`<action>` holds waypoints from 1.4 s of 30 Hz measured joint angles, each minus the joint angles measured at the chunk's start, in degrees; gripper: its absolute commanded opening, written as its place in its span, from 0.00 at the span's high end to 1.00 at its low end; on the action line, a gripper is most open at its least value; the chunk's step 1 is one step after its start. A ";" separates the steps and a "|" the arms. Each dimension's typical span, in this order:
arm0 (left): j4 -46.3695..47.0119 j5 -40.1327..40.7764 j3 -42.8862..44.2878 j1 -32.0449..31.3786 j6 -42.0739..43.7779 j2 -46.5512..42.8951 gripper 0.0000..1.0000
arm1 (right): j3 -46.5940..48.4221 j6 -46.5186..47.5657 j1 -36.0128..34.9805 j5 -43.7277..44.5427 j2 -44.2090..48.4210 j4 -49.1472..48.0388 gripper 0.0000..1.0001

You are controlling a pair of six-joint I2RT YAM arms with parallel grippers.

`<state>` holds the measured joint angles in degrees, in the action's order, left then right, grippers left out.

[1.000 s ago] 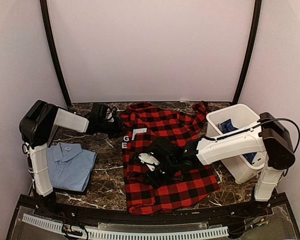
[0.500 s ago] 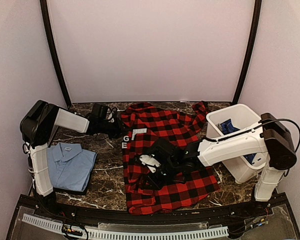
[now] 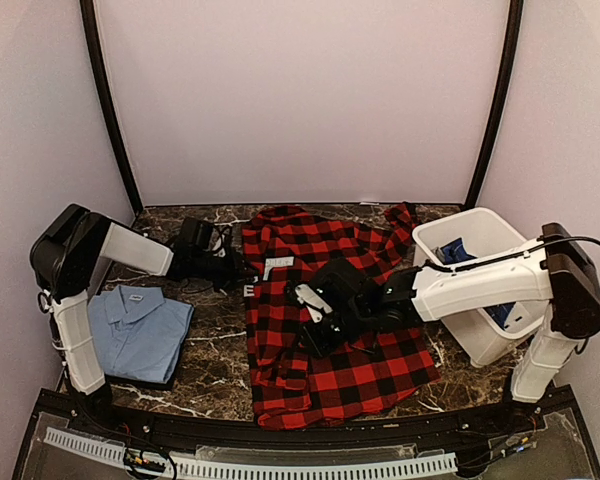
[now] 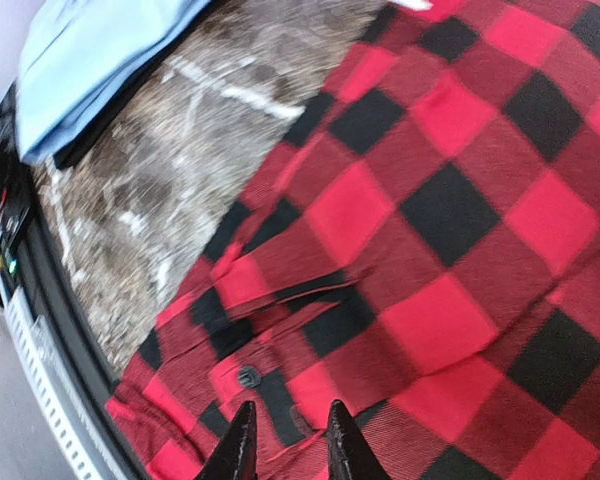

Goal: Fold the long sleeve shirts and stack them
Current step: Place the sleeve of the 1/3-folded shirt, then move the 1/3-folded shirt to the center of the board.

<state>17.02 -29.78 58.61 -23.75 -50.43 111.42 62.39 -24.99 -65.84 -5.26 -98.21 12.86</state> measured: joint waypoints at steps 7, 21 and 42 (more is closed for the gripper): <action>1.55 0.09 -2.97 -8.04 -2.84 -3.78 0.73 | -4.96 -5.64 8.13 4.37 2.91 -0.48 0.77; 4.55 0.85 -13.68 -20.92 -12.00 -6.78 0.77 | -8.96 -9.35 14.86 8.44 7.89 -0.57 0.75; -1.95 2.73 -29.53 -10.67 -7.74 -22.82 0.77 | -14.56 -11.34 14.45 5.01 7.82 -5.31 0.75</action>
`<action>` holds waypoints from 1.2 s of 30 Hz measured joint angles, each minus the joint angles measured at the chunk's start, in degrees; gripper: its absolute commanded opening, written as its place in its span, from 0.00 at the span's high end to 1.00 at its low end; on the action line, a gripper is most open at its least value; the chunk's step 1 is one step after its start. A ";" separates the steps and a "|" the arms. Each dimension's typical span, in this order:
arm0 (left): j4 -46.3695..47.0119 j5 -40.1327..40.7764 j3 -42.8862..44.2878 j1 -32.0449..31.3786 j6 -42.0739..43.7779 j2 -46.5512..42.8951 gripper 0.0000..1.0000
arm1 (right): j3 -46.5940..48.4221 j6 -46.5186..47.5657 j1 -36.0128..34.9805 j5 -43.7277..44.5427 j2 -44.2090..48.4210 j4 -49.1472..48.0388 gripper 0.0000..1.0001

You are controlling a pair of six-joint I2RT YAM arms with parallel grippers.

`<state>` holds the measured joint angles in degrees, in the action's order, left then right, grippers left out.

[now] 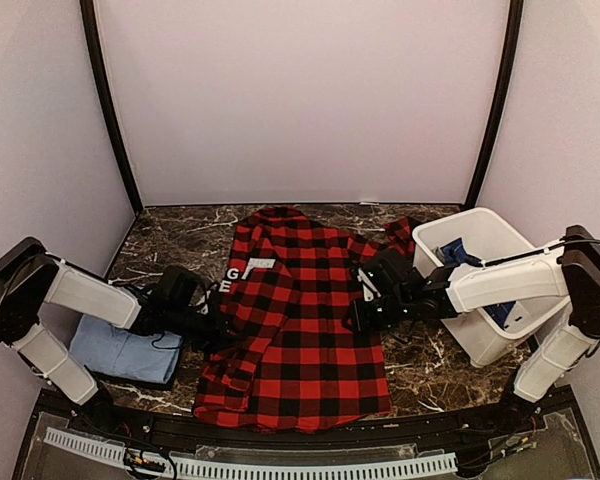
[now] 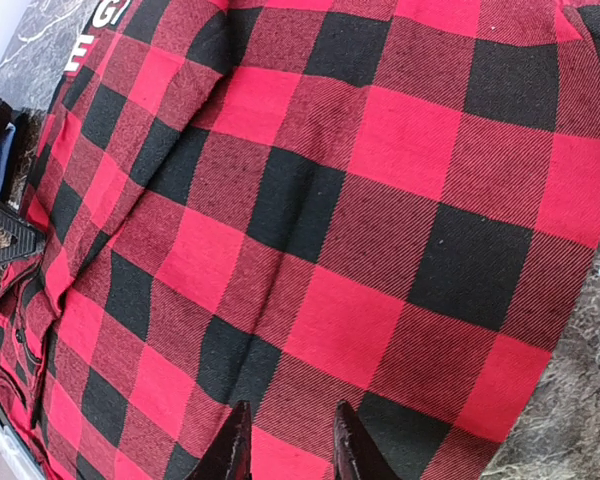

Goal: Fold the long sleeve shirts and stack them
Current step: Move the 1/3-folded shirt to the center of the board, then smooth out the 1/3-folded shirt at the center of the board.

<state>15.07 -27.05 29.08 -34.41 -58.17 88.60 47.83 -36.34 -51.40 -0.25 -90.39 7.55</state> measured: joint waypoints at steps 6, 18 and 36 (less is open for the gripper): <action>-9.79 0.07 4.66 0.13 4.94 -1.20 0.74 | -0.17 -0.42 -0.24 -0.44 -0.04 -1.01 0.75; -17.73 7.41 34.27 1.44 12.83 7.10 0.74 | -0.17 -1.51 -1.88 -1.27 -1.11 -1.68 0.75; -11.61 12.61 55.39 6.58 16.04 35.32 0.75 | -2.21 -2.89 -2.08 1.51 5.53 -0.04 0.75</action>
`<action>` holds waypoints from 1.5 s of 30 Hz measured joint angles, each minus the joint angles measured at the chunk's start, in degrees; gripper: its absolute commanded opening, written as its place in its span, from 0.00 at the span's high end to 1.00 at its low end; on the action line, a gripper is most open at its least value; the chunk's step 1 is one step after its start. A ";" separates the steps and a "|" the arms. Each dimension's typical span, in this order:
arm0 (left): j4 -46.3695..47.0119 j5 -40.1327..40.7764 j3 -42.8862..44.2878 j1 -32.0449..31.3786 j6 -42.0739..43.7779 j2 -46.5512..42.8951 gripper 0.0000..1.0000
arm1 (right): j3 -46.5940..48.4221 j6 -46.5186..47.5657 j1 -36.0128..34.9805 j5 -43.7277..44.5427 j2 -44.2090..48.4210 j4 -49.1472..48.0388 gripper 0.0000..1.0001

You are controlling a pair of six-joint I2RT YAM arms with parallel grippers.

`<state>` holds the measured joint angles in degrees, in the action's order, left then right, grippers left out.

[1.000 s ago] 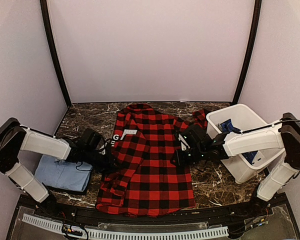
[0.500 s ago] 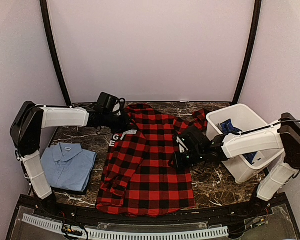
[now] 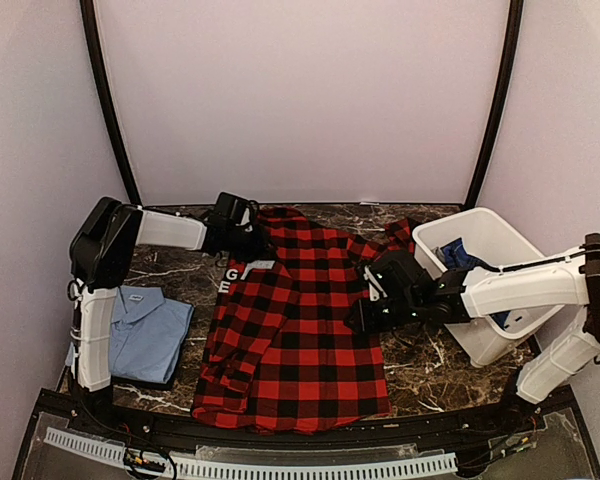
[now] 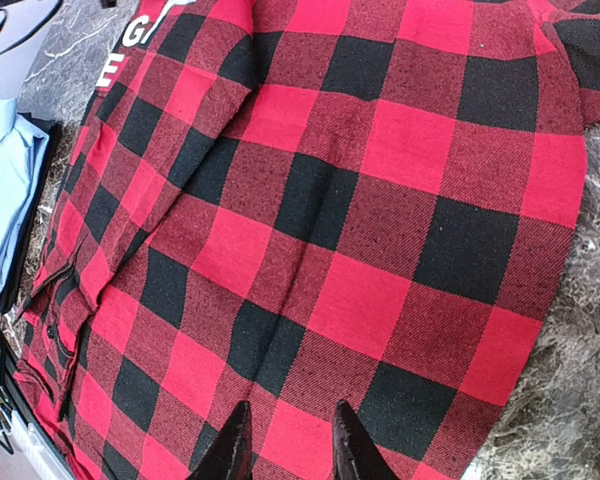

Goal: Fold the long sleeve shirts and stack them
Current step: Smooth out the 1/3-folded shirt at the center of the board.

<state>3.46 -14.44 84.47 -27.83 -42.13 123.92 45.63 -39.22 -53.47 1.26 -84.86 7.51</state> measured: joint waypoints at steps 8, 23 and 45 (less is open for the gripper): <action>2.89 -0.24 5.88 1.53 0.22 7.69 0.75 | -1.75 -0.57 0.00 0.04 2.89 1.36 0.75; 1.55 -1.01 16.57 3.37 0.83 9.05 0.75 | -2.01 -0.57 0.00 0.55 5.77 3.30 0.75; 4.55 -5.49 24.83 8.31 -4.00 20.87 0.75 | -2.01 -1.03 -0.02 1.95 8.44 7.85 0.73</action>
<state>8.01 -19.92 109.30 -19.53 -46.13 144.79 43.62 -40.25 -53.49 3.20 -76.42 15.35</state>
